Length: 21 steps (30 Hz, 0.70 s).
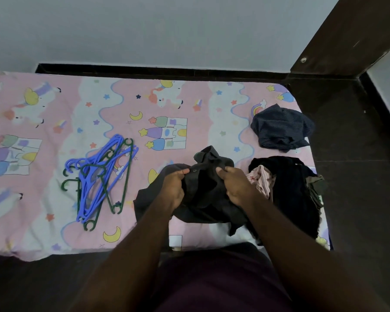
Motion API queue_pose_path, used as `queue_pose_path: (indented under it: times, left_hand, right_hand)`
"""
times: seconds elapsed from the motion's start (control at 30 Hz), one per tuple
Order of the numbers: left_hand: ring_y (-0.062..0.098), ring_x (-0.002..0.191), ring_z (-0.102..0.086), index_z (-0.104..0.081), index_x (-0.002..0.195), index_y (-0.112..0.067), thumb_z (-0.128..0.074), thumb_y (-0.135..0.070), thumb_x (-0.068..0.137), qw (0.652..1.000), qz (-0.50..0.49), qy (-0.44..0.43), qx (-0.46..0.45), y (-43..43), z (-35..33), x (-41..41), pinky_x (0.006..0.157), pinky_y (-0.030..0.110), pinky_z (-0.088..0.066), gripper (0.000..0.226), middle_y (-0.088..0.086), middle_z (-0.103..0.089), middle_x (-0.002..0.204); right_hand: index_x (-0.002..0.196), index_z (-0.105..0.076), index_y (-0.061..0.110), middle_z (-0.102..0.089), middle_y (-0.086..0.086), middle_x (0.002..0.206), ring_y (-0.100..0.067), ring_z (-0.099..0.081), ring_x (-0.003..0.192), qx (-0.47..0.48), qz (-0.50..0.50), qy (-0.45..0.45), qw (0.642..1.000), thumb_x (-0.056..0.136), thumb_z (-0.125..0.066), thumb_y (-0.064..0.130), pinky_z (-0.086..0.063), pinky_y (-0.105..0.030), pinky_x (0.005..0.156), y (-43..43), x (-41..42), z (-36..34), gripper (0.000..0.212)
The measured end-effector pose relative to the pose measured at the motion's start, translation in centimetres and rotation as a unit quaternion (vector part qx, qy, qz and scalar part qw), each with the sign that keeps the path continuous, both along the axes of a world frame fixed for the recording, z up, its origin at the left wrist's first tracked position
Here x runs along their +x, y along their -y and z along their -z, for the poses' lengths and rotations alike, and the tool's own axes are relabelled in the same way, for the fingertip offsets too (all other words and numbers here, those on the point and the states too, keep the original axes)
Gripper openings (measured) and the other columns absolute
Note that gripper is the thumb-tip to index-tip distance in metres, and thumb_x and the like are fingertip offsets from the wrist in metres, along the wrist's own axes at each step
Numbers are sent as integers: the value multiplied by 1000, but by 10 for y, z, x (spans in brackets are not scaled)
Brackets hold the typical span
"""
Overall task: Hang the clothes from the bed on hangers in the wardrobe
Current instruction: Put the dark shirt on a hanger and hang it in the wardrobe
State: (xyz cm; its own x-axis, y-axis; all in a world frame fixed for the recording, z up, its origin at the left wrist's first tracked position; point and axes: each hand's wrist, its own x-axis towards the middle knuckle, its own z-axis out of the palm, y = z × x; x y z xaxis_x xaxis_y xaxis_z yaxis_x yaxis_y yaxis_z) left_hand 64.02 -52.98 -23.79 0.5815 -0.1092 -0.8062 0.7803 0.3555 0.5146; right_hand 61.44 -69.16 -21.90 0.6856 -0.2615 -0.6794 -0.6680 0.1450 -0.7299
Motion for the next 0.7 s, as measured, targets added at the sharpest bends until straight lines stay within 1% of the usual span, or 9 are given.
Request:
queue_pose_path:
  times: [0.07,0.13,0.17,0.27,0.37,0.43,0.5,0.6,0.7]
  left_hand:
    - [32,100,-68,-69,107,-2,-59,-10,91,1000,1,-9,-19,0,5,-7,96,42,-52,21,18,-72,105]
    - [32,103,-68,-68,111,0,-60,-11,92,1000,2,-4,-16,1,10,-13,99,44,-51,24,18,-72,106]
    - [32,102,-68,-69,111,1,-60,-13,93,1000,4,-2,-12,2,12,-15,98,45,-51,24,18,-72,106]
    - [27,96,-70,-70,106,2,-61,-23,95,999,29,10,-22,8,7,-20,91,39,-55,28,18,-73,103]
    - [22,86,-73,-69,101,3,-59,-19,97,997,70,21,-35,14,7,-24,75,30,-59,25,17,-73,97]
    - [19,78,-72,-68,98,5,-56,-15,98,995,97,28,-20,14,4,-24,68,26,-59,23,15,-73,90]
    - [20,81,-70,-67,99,5,-58,-15,97,990,125,51,25,13,4,-21,74,27,-59,22,16,-72,93]
    - [26,87,-67,-68,96,3,-63,-16,94,985,139,72,65,11,6,-16,83,36,-58,21,21,-70,98]
    - [29,91,-67,-71,88,-4,-64,-17,93,981,123,82,124,11,10,-13,88,43,-57,16,23,-70,99]
  right_hand:
    - [99,-68,14,-71,-8,104,-26,-66,99,-57,-43,14,997,95,-60,28,-53,-43,94,-9,-5,2,16]
    - [96,-65,19,-69,-4,101,-24,-65,97,-109,-63,14,992,95,-57,33,-53,-43,93,-17,-9,6,16]
    - [95,-64,20,-68,-3,99,-24,-64,96,-119,-68,15,990,96,-56,31,-53,-40,91,-20,-11,5,14]
    - [95,-65,15,-68,-3,91,-21,-65,91,-104,-96,26,990,100,-53,22,-53,-31,81,-27,-13,5,14]
    - [86,-70,11,-71,-7,84,-21,-67,82,-81,-114,31,990,96,-60,22,-55,-34,76,-29,-15,9,17]
    - [88,-72,8,-70,-7,80,-18,-64,77,-72,-119,22,990,95,-64,22,-53,-32,71,-26,-13,11,18]
    - [94,-72,5,-70,-9,83,-18,-63,80,-56,-133,10,990,97,-60,18,-52,-32,72,-22,-11,12,18]
    - [99,-69,5,-69,-17,95,-25,-64,87,-32,-154,-3,987,101,-51,13,-54,-40,80,-18,-8,10,20]
    - [99,-65,8,-70,-19,99,-33,-67,90,-61,-155,-14,986,99,-51,14,-57,-47,82,-10,-2,12,15]
